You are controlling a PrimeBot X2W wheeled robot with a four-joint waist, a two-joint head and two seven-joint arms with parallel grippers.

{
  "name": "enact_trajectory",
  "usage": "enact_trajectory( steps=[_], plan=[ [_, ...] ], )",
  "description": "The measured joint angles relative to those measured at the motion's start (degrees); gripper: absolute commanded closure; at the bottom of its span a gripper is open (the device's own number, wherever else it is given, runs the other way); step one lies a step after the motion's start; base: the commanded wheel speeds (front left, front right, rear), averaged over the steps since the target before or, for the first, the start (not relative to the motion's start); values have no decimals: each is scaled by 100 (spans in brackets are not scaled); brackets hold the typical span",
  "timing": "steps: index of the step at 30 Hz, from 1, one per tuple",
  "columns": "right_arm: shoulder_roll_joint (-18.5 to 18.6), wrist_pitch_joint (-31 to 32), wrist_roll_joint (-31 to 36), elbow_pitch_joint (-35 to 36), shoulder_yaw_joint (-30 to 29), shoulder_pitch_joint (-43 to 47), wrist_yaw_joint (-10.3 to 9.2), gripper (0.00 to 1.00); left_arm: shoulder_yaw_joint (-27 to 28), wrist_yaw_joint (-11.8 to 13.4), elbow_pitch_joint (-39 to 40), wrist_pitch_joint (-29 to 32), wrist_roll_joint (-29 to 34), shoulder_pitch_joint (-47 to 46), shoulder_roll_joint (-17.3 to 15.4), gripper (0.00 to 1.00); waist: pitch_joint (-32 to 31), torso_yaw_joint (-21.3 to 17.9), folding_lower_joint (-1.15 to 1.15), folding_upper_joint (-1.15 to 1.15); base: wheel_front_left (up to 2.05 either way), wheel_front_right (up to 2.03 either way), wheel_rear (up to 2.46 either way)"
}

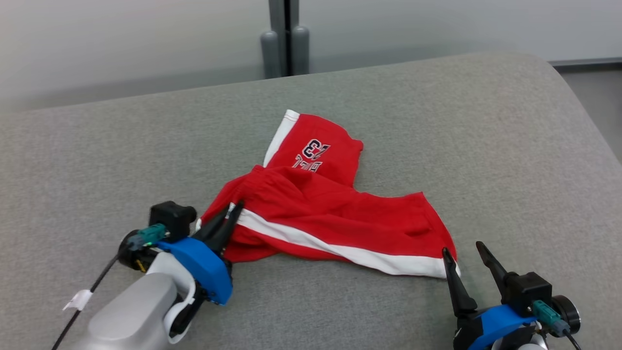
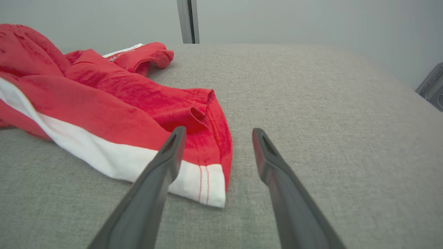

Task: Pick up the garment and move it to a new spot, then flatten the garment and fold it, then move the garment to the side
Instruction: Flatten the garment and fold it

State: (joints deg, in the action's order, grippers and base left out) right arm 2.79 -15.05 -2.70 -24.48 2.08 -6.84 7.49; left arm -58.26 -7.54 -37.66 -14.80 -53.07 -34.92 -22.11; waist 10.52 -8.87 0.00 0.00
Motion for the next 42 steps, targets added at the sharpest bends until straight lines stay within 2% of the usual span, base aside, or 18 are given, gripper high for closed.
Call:
enact_trajectory(
  steps=[2,8,16,17,18,19,22,26,29,35,42],
  plan=[
    [-2,0,0,-12,22,-1,0,0,207,0,-99,-11,-66,36,-15,100,-43,103,0,0,0,0,0],
    [-1,0,-22,-125,127,4,0,0,1413,1,-253,-19,37,795,-29,100,-201,383,0,0,0,0,0],
    [-2,0,-22,-253,328,77,0,0,2585,1,-464,-19,444,2030,333,100,-515,628,-1,0,0,0,0],
    [-1,0,-22,-257,354,97,0,0,2709,1,-498,-19,486,2142,396,95,-550,652,-1,0,0,0,0],
    [-4,0,-23,-258,376,116,0,0,2840,1,-508,-19,542,2241,457,40,-586,678,-1,0,0,0,0],
    [-3,0,-24,-256,405,121,0,0,2959,1,-510,-19,644,2324,510,0,-619,701,-1,0,0,0,0],
    [-3,0,-35,-188,528,122,0,0,3376,33,-392,-20,978,2528,677,0,-721,759,-1,0,0,0,0],
    [-4,0,12,-53,597,137,0,0,4134,253,141,-20,1795,2855,788,0,-879,814,0,0,0,0,0],
    [-1,0,20,-48,563,216,0,0,4582,312,530,-21,2413,3169,900,0,-969,850,-1,-2,0,0,0],
    [-4,0,131,-227,472,255,0,0,5338,298,975,-25,3342,3517,1181,0,-1074,911,-1,-2,0,0,0],
    [0,0,15,-369,-143,377,0,0,5937,137,1104,-25,3929,3807,1555,0,-1193,878,-1,-2,0,0,0]
  ],
)
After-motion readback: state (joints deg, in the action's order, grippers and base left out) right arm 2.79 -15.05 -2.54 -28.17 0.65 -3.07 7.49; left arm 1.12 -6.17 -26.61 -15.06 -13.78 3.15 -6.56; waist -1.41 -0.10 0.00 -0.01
